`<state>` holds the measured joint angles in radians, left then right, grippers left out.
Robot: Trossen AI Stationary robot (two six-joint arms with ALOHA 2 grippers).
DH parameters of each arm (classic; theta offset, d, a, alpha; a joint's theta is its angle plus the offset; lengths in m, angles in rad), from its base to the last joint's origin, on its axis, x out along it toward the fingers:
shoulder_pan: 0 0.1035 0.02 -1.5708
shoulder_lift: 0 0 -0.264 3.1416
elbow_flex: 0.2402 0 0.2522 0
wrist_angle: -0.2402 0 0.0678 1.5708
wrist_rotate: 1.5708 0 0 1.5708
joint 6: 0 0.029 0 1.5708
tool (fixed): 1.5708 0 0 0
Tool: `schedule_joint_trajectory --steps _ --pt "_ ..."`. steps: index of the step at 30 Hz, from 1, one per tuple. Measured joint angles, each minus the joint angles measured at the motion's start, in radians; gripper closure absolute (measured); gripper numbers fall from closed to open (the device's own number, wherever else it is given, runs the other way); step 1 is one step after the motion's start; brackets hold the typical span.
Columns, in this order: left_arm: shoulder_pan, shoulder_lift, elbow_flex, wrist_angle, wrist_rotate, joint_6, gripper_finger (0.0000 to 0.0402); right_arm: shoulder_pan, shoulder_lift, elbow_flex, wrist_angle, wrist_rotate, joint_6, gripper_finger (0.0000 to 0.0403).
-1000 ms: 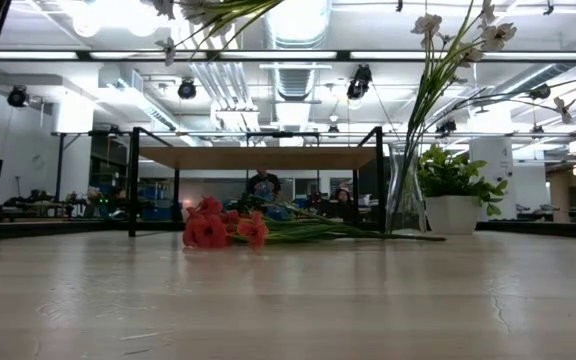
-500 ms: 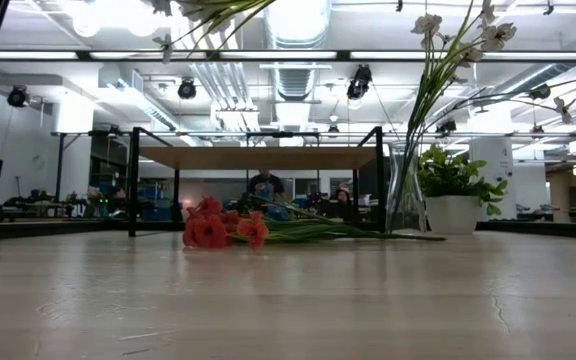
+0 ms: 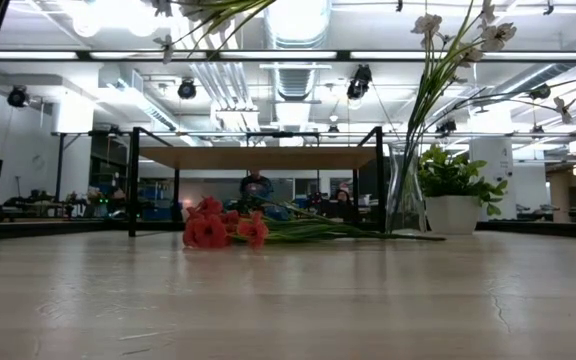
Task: Pick and place flowers into a vace then onto a shelf
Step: Put the white flowers into the blue flower vase
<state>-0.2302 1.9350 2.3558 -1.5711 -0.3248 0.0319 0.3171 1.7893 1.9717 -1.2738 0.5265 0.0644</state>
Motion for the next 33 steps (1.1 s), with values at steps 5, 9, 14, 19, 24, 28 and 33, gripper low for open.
schedule_joint_trajectory --steps 5,9,14,19,24,28,33 --pt "0.0 0.0 0.0 0.0 -0.001 0.0 0.04 -0.006 0.0 0.002 0.027 0.0 0.007 0.0226" --pt "0.001 0.0 0.0 0.0 -0.001 0.001 0.04 -0.019 -0.002 0.002 0.021 -0.027 0.008 0.026" --pt "0.001 0.0 0.0 0.0 -0.002 0.007 0.04 -0.034 0.0 0.001 0.024 -0.082 0.008 0.0304" --pt "0.001 0.0 0.0 0.0 -0.002 0.025 0.0398 -0.034 0.0 0.002 0.024 -0.082 0.012 0.0364" --pt "0.001 0.0 0.0 0.0 0.0 0.05 0.0367 -0.034 -0.001 0.004 0.023 -0.083 0.012 0.0389" --pt "0.002 -0.015 0.0 0.001 0.0 0.065 0.0326 -0.034 -0.007 0.004 0.016 -0.082 0.014 0.039" --pt "0.004 -0.088 0.0 0.0 -0.01 0.06 0.0299 -0.034 -0.042 0.004 0.006 -0.082 0.031 0.039"
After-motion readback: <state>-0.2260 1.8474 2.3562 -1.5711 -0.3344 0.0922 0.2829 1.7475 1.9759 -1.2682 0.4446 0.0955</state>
